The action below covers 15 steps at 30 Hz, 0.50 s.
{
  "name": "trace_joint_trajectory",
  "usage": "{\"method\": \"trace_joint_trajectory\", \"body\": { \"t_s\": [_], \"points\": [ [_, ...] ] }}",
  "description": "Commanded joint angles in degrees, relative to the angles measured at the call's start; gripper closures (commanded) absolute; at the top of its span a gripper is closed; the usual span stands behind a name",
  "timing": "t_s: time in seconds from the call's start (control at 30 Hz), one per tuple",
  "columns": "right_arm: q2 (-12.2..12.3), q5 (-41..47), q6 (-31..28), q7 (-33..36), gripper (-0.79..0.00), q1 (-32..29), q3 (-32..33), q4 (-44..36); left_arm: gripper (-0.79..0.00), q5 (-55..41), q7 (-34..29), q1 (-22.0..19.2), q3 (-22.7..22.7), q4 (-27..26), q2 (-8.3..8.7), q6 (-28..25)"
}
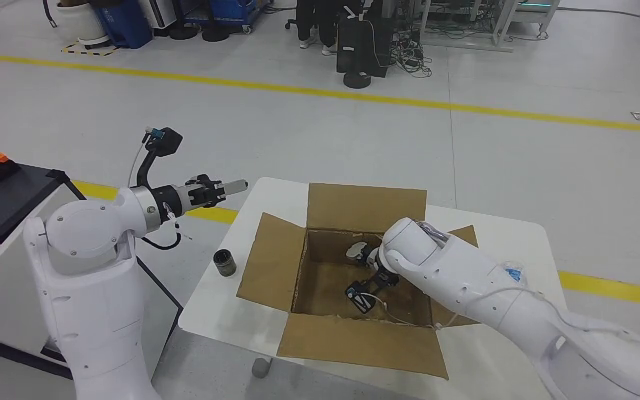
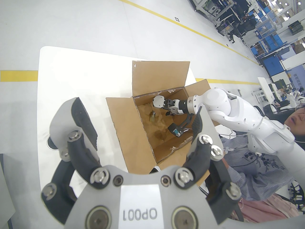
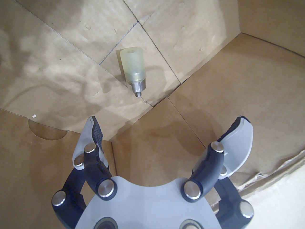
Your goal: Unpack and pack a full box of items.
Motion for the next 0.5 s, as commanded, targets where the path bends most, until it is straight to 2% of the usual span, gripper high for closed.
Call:
{"method": "trace_joint_trajectory", "body": {
  "t_s": [0.0, 0.23, 0.47],
  "points": [
    [0.03, -0.13, 1.34, 0.5, -0.785, -0.77, 0.2, -0.15, -0.785, 0.0, 0.0, 0.0, 0.0, 0.0, 0.0, 0.0],
    [-0.01, -2.83, 1.65, -4.33, -0.785, -1.02, -0.01, -1.23, -0.785, 0.0, 0.0, 0.0, 0.0, 0.0, 0.0, 0.0],
    [-1.53, -3.15, 2.21, -7.1, -0.785, -0.53, 0.19, 1.56, -0.785, 0.0, 0.0, 0.0, 0.0, 0.0, 0.0, 0.0]
  ]
}}
